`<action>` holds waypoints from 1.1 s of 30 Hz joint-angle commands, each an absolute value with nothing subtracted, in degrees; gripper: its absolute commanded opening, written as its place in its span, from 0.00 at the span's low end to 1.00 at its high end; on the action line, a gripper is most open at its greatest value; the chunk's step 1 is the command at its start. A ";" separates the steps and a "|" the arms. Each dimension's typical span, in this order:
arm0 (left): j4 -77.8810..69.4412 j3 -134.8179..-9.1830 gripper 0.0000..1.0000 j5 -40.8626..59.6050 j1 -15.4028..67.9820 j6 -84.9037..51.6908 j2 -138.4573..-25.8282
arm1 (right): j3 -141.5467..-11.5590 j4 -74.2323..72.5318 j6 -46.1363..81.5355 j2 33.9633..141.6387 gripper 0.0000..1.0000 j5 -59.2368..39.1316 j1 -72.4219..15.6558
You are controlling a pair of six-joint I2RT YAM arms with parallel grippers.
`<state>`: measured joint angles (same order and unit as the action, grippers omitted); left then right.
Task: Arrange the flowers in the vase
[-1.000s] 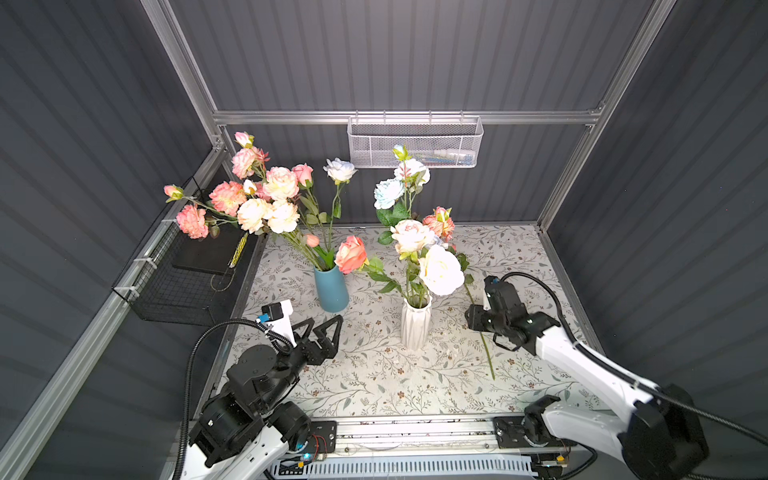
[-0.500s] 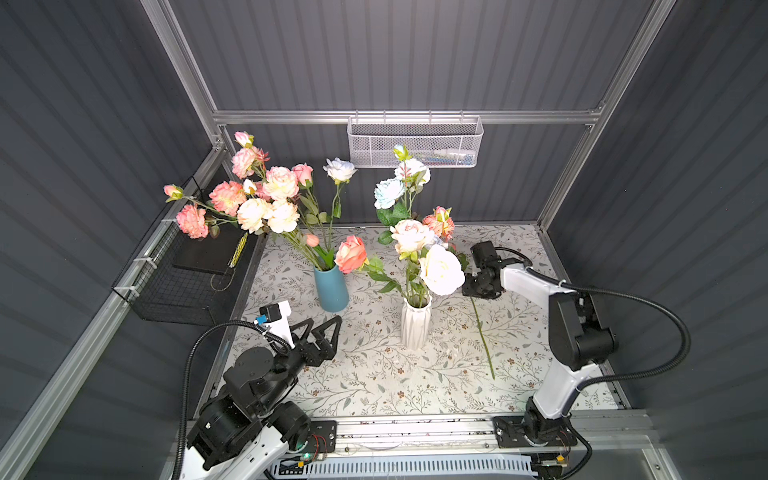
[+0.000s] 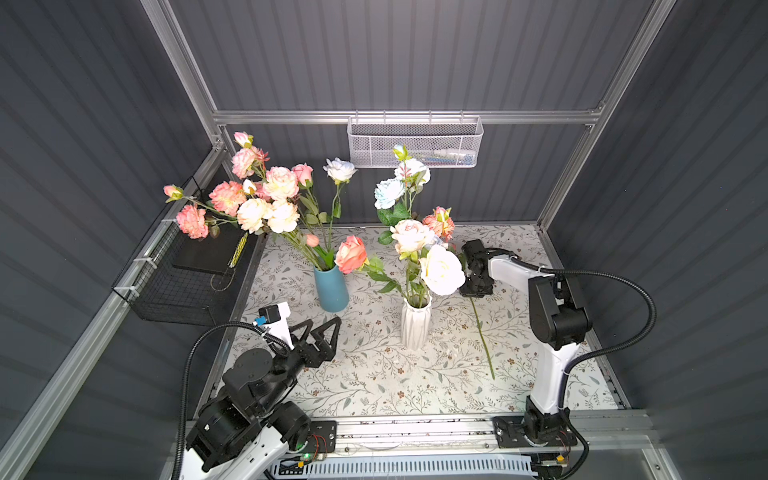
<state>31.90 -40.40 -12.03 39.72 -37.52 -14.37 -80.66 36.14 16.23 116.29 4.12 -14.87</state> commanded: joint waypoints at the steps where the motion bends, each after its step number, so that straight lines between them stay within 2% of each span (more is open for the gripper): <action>1: 31.94 -39.76 1.00 -12.22 39.90 -36.27 -13.93 | -81.53 38.96 15.38 117.08 0.08 4.78 -14.86; 4: 31.98 -39.73 1.00 -12.04 39.90 -36.48 -13.86 | -80.21 37.57 15.59 116.12 0.01 4.68 -14.77; 10: 32.73 -40.07 1.00 -12.46 39.90 -36.49 -13.63 | -72.66 29.75 16.41 108.08 0.00 4.46 -14.77; 16: 32.65 -40.14 1.00 -12.85 39.90 -36.57 -13.71 | -61.86 20.37 19.03 94.11 0.00 3.00 -14.85; 24: 32.17 -39.95 1.00 -13.17 39.90 -36.65 -14.89 | -47.78 12.74 21.38 69.91 0.00 1.54 -16.07; 33: 30.64 -38.85 1.00 -13.09 39.90 -37.18 -16.59 | -45.50 13.89 20.54 49.87 0.00 5.01 -23.32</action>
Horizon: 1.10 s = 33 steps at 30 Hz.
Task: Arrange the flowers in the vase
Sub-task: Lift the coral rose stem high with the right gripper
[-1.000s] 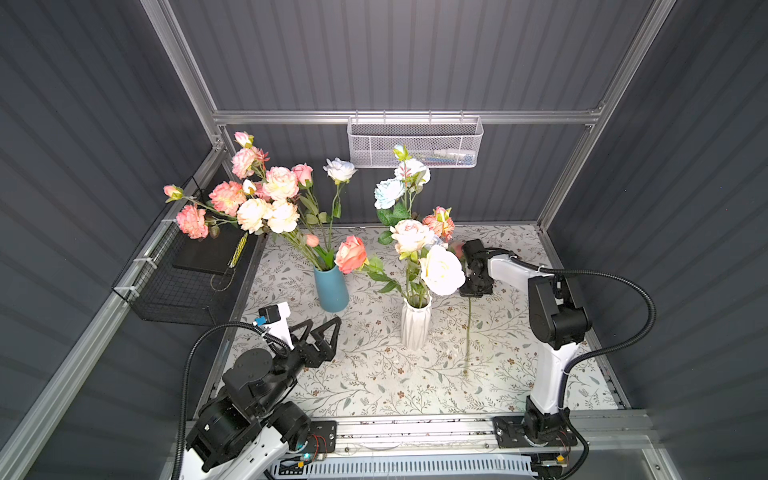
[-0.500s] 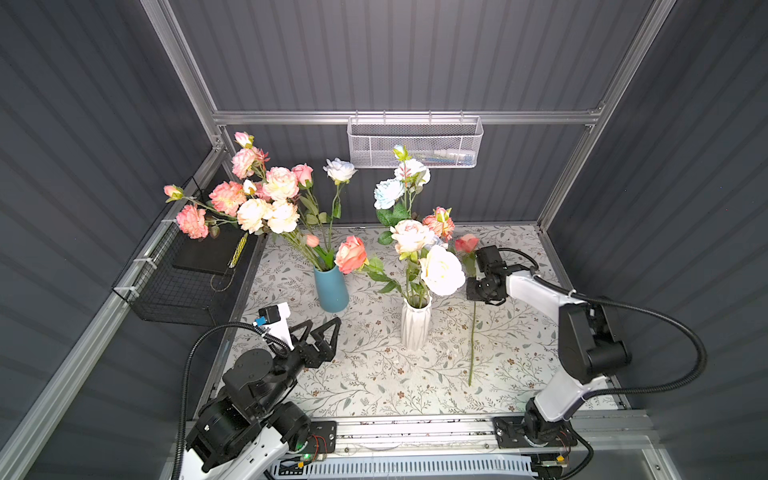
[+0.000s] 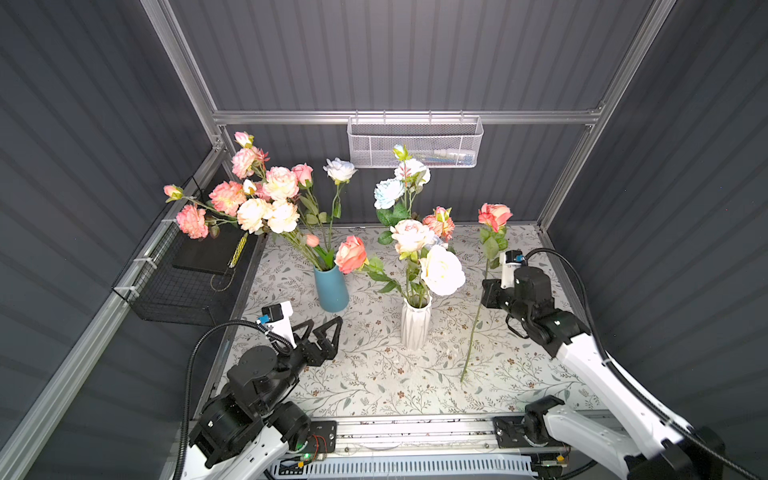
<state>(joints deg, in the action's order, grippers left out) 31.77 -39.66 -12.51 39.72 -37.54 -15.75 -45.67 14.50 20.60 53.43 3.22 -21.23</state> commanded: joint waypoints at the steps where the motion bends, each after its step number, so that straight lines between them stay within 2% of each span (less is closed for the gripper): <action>1: 30.45 -38.72 1.00 -12.97 39.90 -37.30 -16.80 | -45.88 14.06 20.25 48.58 0.00 5.61 -24.35; 11: 29.46 -38.74 1.00 -12.56 39.90 -37.43 -18.37 | -51.18 13.66 15.12 42.42 0.00 11.47 -34.70; 33: 27.06 -38.98 1.00 -11.48 39.90 -37.09 -21.61 | -64.45 6.80 6.79 43.22 0.00 10.76 -43.47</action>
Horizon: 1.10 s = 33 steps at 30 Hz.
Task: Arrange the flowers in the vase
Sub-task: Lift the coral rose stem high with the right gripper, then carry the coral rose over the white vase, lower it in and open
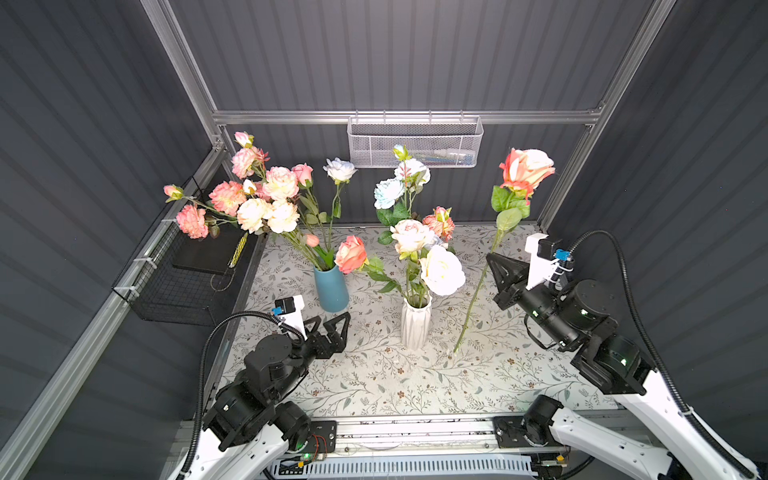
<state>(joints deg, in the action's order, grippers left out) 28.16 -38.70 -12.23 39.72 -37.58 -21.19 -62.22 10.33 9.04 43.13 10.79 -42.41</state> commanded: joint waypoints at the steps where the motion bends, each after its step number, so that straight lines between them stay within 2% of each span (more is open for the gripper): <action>1: 26.93 -38.94 1.00 -11.51 39.90 -37.14 -21.76 | -64.89 5.79 6.04 43.40 0.00 10.58 -43.95; 17: 26.62 -40.30 1.00 -10.69 39.90 -36.63 -23.96 | -68.90 -9.70 -2.94 48.51 0.00 10.72 -51.77; 26: 26.61 -40.93 1.00 -10.51 39.90 -36.13 -24.44 | -71.72 -13.37 -7.34 53.29 0.00 11.83 -53.17; 33: 26.75 -40.84 1.00 -10.61 39.90 -35.95 -24.29 | -68.20 -17.46 -7.60 55.34 0.00 12.83 -53.20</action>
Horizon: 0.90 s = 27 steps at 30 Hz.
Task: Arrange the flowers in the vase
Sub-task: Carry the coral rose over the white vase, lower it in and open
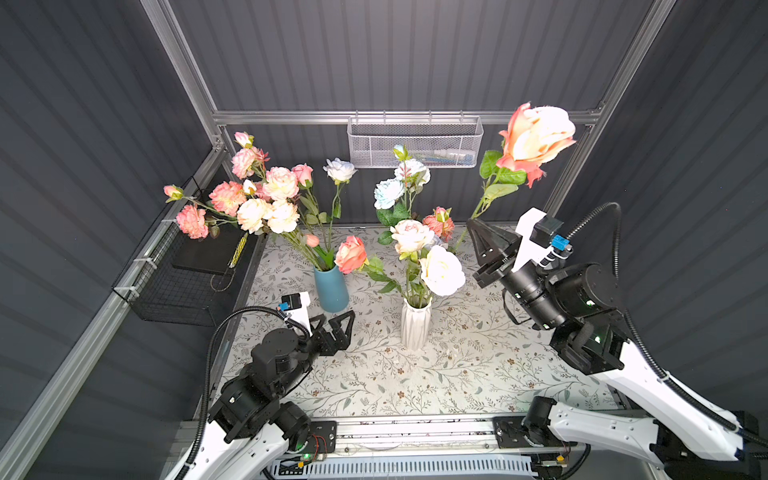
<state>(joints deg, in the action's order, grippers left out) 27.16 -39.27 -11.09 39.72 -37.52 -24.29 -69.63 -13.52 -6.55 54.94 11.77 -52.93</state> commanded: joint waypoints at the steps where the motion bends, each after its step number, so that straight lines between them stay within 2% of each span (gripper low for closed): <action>1: 26.81 -40.78 1.00 -10.57 39.90 -36.01 -24.14 | -67.34 -18.13 -7.58 55.54 0.00 12.92 -53.18; 27: 26.51 -40.37 1.00 -9.53 39.91 -36.64 -24.08 | -47.13 -16.29 5.36 53.01 0.00 14.77 -53.79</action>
